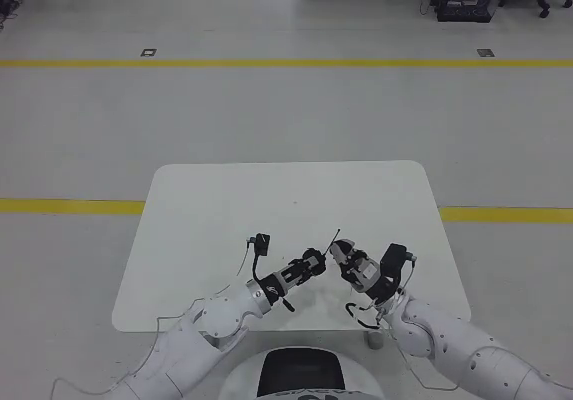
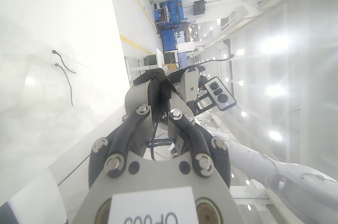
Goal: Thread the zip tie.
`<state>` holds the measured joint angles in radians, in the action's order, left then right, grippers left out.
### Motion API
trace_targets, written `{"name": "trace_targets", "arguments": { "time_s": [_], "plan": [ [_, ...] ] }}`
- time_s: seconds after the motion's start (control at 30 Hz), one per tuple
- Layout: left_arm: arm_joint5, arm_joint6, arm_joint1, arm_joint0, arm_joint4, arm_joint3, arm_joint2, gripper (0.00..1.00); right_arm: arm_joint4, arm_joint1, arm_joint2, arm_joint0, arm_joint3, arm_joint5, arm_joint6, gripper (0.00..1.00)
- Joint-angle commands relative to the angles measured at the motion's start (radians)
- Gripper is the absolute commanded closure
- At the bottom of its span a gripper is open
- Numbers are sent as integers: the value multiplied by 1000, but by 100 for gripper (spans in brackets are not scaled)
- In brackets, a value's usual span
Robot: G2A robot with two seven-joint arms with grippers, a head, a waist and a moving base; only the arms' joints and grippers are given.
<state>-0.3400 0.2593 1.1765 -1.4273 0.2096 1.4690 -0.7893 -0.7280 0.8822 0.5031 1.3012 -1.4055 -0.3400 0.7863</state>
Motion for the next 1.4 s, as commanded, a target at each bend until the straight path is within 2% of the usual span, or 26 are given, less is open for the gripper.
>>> {"name": "trace_targets", "arguments": {
  "time_s": [0.0, 0.97, 1.37],
  "plan": [
    [0, 0, 0, 0, 0, 0, 0, 100, 0, 0, 0, 0, 0, 0, -1, 100],
    [0, 0, 0, 0, 0, 0, 0, 100, 13, 6, -21, -12, 13, 0, -18, 100],
    [0, 0, 0, 0, 0, 0, 0, 100, 5, -11, 2, 6, -1, 0, 25, 100]
  ]
}}
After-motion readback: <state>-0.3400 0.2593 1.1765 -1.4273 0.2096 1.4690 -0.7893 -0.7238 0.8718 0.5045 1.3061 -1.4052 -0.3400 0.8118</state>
